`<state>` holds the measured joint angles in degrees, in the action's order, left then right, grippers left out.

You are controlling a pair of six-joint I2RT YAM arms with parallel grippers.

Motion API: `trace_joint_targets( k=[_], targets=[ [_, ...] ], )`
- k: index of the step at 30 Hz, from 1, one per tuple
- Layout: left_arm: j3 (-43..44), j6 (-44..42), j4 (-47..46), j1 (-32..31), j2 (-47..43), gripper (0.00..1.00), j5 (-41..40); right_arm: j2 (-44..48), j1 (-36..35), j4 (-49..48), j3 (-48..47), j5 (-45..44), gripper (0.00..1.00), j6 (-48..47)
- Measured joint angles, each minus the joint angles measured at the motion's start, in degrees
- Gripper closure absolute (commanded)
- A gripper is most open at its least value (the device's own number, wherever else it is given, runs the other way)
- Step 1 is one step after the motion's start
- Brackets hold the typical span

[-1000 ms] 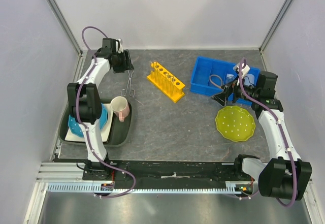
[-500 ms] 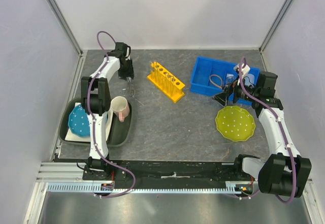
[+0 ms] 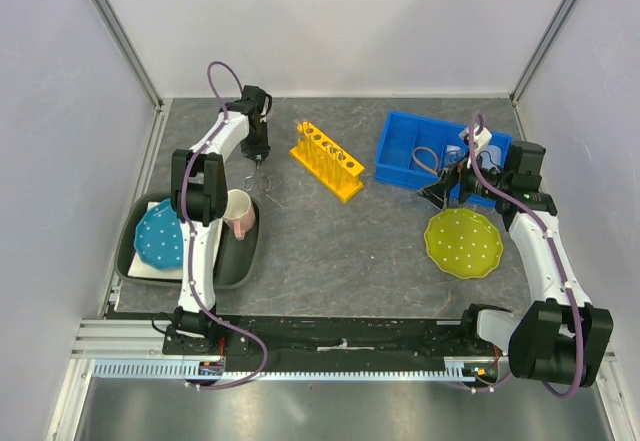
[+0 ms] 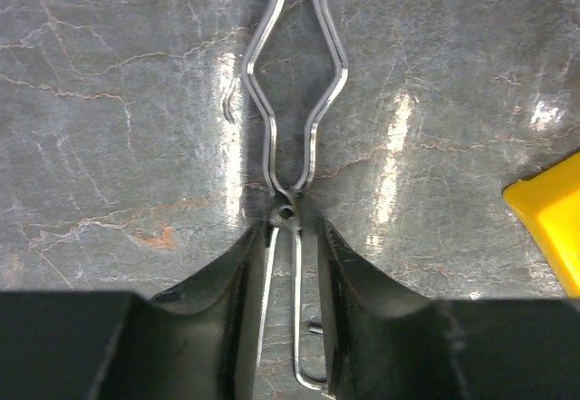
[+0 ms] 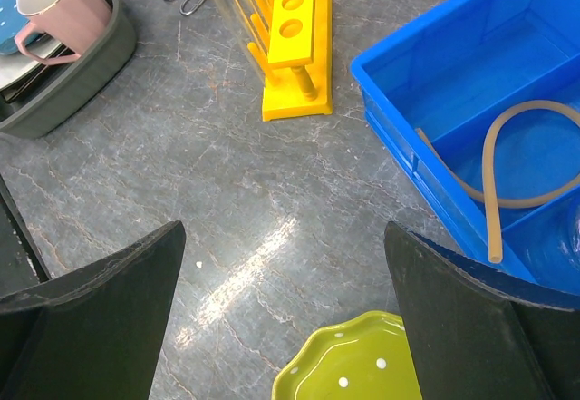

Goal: Organize the chemistry lab equipment

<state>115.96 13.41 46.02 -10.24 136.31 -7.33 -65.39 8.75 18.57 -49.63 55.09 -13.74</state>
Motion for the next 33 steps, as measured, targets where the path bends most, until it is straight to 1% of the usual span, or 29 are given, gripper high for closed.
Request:
trace_joint_targets(
  k=[4,6,15,23,33],
  targets=[
    [-0.7,0.2,-0.5,0.0,-0.2,0.69,2.1,-0.1,0.0,0.1,0.0,-0.1,0.02,0.0],
    [-2.8,0.7,-1.4,0.0,-1.5,0.73,3.4,-0.1,0.0,0.1,0.0,-0.3,0.02,0.0],
    [-18.1,8.5,-3.0,-1.7,-10.7,0.74,7.8,-0.1,0.0,0.3,0.0,-1.0,0.02,-0.3],
    [-30.5,13.5,-6.4,-8.2,-18.3,0.74,11.8,-0.1,0.0,0.4,0.0,-1.2,0.02,-0.6],
    [-50.1,20.6,-16.3,-15.2,-30.7,0.74,15.8,0.1,0.0,0.5,0.0,-1.2,0.02,-0.7]
  ],
)
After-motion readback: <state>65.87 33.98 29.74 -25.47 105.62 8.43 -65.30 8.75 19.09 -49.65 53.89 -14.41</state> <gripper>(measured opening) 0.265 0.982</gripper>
